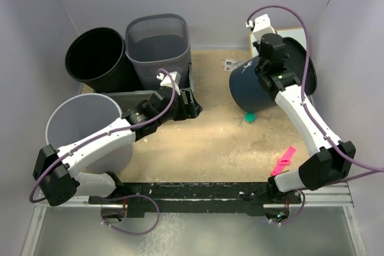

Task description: Turn the large container upside down

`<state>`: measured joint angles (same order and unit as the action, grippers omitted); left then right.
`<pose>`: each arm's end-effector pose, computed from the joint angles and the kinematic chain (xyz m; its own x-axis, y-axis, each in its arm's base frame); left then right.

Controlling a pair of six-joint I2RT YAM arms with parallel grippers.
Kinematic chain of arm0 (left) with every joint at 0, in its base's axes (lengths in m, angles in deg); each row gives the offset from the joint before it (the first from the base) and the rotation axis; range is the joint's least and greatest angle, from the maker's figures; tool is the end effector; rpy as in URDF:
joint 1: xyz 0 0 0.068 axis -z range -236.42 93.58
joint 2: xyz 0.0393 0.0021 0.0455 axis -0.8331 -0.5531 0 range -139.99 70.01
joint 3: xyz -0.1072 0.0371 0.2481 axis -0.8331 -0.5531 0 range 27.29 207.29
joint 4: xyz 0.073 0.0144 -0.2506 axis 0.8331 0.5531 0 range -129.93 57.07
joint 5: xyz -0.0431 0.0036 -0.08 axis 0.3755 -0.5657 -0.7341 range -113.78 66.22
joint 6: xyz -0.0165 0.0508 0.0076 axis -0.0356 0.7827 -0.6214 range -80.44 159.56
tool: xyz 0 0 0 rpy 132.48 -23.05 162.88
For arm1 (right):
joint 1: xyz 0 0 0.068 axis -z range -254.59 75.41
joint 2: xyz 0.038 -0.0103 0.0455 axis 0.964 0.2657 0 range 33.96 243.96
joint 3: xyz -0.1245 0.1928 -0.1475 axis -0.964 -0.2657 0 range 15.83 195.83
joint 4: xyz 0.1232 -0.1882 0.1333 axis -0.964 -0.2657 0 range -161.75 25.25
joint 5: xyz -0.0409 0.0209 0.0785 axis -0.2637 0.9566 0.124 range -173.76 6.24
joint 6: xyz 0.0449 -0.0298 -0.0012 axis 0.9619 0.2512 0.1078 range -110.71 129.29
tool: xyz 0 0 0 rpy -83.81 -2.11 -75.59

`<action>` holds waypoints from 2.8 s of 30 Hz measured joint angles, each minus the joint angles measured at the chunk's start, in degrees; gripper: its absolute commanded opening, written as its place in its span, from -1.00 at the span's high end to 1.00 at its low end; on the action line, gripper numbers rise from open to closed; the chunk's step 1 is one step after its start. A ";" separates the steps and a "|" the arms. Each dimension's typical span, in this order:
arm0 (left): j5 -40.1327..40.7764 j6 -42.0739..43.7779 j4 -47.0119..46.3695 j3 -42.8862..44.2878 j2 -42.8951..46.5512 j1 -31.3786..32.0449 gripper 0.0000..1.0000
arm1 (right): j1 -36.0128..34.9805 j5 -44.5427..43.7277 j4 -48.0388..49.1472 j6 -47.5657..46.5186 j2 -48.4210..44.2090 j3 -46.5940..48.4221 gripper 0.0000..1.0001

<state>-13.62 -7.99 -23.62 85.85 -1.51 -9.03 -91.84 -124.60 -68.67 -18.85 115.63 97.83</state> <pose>0.1967 -0.2046 0.3141 -0.6811 -0.3324 -0.6524 0.1744 0.7917 -0.5855 0.3194 0.0748 0.4298 -0.2409 -0.4484 -0.8608 0.3235 0.7991 -0.5068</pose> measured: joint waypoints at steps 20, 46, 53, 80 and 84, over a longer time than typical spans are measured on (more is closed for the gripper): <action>-7.74 -2.45 -10.25 1.77 -11.39 0.90 -0.45 | -6.05 -5.64 -2.89 1.16 2.75 1.68 1.00; -0.42 -20.98 -24.04 24.15 -41.05 2.82 0.01 | -5.86 -10.60 -8.15 5.86 -4.24 -2.62 1.00; -1.46 -21.94 -24.52 30.88 -50.58 3.04 -0.02 | -5.88 -8.68 -11.50 7.28 -4.70 -1.97 1.00; -13.27 -15.76 -20.26 41.51 -60.41 8.26 -0.20 | -6.36 -8.66 -29.73 15.23 0.48 -0.96 0.02; -13.14 -12.02 -16.63 35.54 -53.62 8.33 -0.30 | -6.36 -7.13 -35.26 19.02 1.57 3.32 -0.52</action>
<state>-26.76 -20.01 -40.25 121.39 -55.13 -0.70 -98.21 -131.73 -103.92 0.17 117.21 101.15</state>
